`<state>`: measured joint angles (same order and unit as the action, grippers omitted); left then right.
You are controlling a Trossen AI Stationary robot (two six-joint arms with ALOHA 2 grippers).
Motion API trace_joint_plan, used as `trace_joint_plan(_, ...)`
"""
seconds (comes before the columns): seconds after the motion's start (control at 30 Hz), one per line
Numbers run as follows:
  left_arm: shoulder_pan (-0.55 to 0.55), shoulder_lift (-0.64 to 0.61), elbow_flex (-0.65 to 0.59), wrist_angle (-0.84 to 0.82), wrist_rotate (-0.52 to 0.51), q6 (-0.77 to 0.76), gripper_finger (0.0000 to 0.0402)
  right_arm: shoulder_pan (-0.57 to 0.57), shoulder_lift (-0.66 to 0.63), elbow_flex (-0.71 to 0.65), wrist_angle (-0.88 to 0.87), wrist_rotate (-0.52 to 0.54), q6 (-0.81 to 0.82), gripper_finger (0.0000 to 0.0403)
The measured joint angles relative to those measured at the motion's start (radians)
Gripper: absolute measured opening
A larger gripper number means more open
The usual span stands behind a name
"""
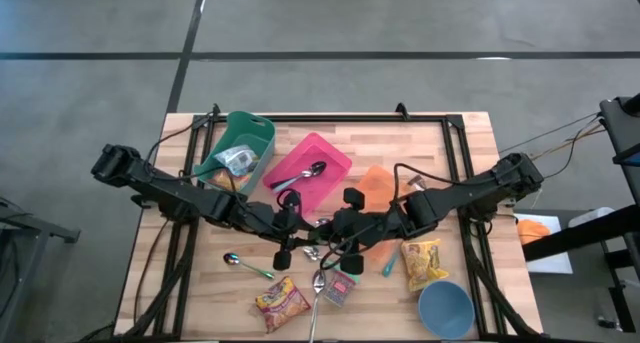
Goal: Pick & Place Food Item
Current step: Put the black seasoning can into the orange bin
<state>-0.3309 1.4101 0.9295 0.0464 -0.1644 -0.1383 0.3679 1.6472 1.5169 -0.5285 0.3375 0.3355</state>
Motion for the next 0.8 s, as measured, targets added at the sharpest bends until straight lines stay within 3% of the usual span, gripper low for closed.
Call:
trace_joint_plan(0.2,0.000,-0.002,0.000,-0.014,-0.005,-0.019,0.0253,0.001,-0.038,0.002,-0.126,0.050,0.065,0.0118)
trace_joint_plan(0.37,-0.001,-0.004,0.001,-0.026,0.003,-0.046,0.0325,-0.001,-0.082,0.001,-0.272,0.153,0.156,0.0118)
trace_joint_plan(0.5,-0.001,-0.009,0.001,-0.026,0.000,-0.058,0.0347,0.001,-0.117,0.001,-0.367,0.188,0.216,0.0118)
trace_joint_plan(0.8,-0.001,-0.039,0.001,-0.080,0.000,-0.099,0.0351,0.000,-0.197,-0.034,-0.516,0.245,0.347,0.0118)
